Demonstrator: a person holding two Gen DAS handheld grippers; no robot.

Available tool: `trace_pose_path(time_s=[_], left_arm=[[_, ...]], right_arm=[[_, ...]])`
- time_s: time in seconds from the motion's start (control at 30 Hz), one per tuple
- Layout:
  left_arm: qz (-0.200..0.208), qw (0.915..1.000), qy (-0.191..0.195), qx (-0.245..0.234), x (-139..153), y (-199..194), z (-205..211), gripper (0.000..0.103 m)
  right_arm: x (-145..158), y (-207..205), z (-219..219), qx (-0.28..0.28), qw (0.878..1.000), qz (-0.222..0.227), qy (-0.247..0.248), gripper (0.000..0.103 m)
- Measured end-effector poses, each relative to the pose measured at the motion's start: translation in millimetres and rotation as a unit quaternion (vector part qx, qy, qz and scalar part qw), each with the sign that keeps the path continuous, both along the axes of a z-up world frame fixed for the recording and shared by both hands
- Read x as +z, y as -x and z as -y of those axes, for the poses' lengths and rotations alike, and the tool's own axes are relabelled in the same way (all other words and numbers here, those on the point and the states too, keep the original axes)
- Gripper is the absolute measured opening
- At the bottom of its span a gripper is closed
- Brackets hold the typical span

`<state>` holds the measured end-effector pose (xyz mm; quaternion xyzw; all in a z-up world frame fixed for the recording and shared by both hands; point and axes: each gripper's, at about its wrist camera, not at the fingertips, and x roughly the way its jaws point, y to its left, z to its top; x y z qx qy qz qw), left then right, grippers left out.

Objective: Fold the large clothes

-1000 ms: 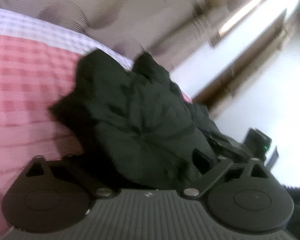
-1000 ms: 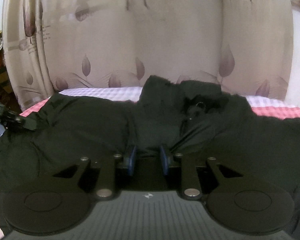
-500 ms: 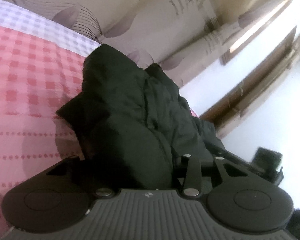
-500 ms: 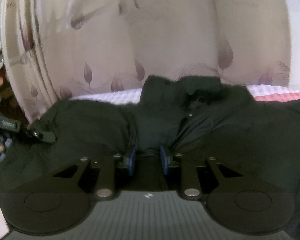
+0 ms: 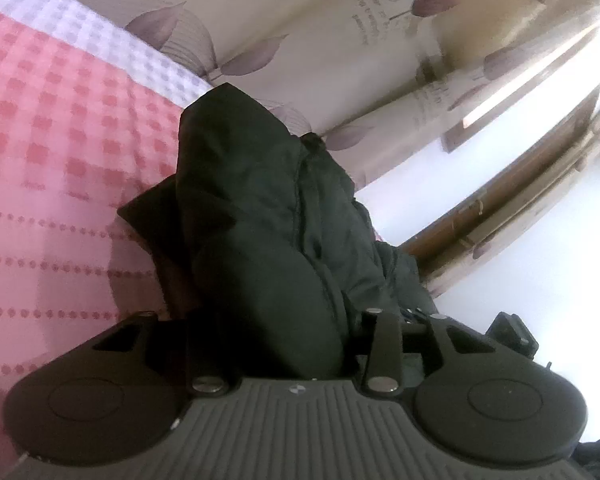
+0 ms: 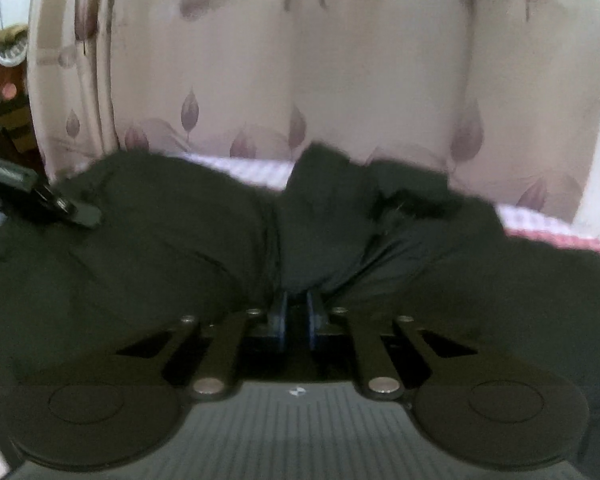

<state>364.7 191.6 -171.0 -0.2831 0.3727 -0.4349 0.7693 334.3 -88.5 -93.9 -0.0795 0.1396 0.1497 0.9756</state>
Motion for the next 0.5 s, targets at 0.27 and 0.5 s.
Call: trace_pose_path(time_s=[0.27,0.5], left_arm=[[0.022,0.9988,-0.029,-0.033,0.8,-0.5,10.6,0.057],[0.044,0.9990,-0.008,0.007,27.9,20.4,11.9,0.029]], right_arm=[[-2.5,-2.7,12.4,0.014,0.999,-0.008,-0.029,0.009],[-3.5,-1.3,10.3,0.013,1.000,-0.007,-0.026,0.009]])
